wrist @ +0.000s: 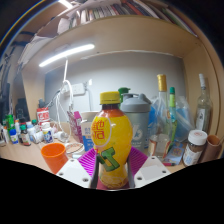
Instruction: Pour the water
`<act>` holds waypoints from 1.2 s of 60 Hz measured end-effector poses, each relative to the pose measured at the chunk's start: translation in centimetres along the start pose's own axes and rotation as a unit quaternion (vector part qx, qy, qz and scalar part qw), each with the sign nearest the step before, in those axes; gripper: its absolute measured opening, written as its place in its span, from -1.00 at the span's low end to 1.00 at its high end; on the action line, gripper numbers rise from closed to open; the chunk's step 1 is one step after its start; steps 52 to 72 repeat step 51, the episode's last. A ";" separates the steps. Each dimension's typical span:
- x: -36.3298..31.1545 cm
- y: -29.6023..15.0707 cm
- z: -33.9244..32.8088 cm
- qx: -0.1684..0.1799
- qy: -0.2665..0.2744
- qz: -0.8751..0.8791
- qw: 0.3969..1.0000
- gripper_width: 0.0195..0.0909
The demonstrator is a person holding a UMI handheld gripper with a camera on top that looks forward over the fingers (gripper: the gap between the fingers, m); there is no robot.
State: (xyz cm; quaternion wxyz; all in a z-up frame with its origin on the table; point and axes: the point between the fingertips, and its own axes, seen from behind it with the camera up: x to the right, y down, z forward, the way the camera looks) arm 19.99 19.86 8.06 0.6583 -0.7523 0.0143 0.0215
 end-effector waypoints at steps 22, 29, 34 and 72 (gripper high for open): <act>2.0 0.5 -3.3 -0.040 0.043 -0.022 0.998 0.80; 1.8 -0.2 -7.7 -0.035 0.048 0.009 0.998 0.77; 1.1 -0.9 -11.7 -0.033 0.040 0.017 0.999 0.78; 0.7 -2.9 -25.2 -0.007 0.071 -0.005 0.997 0.76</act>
